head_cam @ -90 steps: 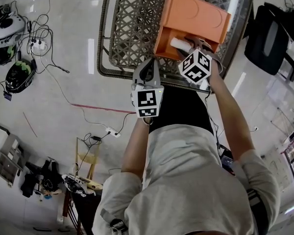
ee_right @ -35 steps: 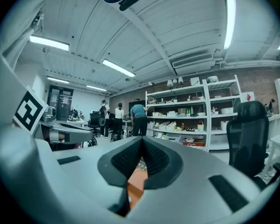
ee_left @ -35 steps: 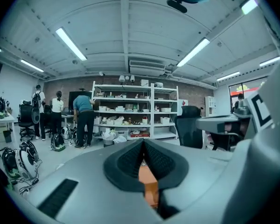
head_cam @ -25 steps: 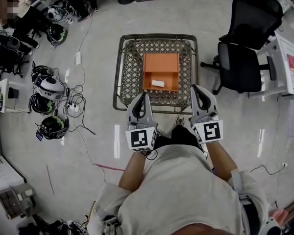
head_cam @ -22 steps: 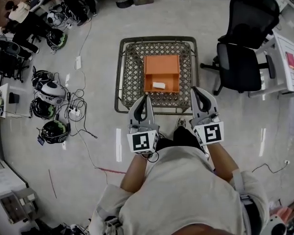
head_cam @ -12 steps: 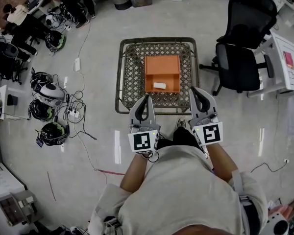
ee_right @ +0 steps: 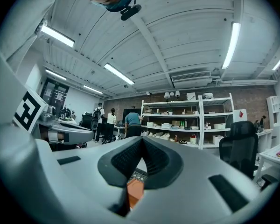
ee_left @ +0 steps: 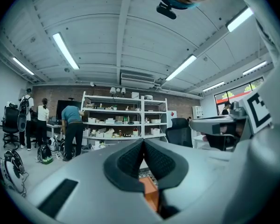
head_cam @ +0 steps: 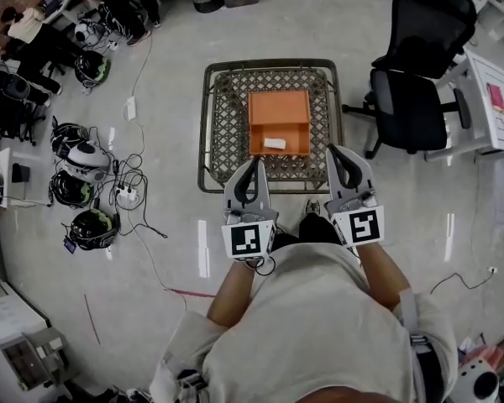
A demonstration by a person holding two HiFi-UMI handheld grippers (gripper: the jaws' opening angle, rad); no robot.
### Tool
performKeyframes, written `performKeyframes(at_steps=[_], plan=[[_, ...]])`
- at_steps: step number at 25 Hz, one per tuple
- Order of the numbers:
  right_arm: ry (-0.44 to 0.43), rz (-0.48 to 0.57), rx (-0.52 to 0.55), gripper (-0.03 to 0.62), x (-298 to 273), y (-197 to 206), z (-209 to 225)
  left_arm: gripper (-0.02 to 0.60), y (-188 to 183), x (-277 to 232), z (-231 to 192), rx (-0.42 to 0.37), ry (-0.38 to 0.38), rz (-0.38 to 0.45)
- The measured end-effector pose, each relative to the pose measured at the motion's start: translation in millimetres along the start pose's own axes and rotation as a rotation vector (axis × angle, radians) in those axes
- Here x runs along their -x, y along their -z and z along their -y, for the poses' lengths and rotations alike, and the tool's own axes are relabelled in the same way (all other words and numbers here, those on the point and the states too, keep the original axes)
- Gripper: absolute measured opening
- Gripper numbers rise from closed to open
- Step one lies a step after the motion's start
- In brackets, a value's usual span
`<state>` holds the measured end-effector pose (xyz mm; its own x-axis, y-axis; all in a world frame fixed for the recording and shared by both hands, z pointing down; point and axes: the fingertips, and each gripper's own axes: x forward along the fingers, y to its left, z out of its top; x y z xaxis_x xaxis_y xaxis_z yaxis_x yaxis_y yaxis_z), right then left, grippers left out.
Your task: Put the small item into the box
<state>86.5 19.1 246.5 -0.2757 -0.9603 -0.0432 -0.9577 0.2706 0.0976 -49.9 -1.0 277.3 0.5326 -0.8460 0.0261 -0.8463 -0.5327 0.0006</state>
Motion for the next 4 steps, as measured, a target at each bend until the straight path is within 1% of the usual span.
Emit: performKeyframes(at_steps=[4], plan=[[0.002, 0.005, 0.004, 0.003, -2.1, 0.8, 0.5, 0.006, 2.6, -0.3, -2.1, -0.006, 0.007, -0.006]])
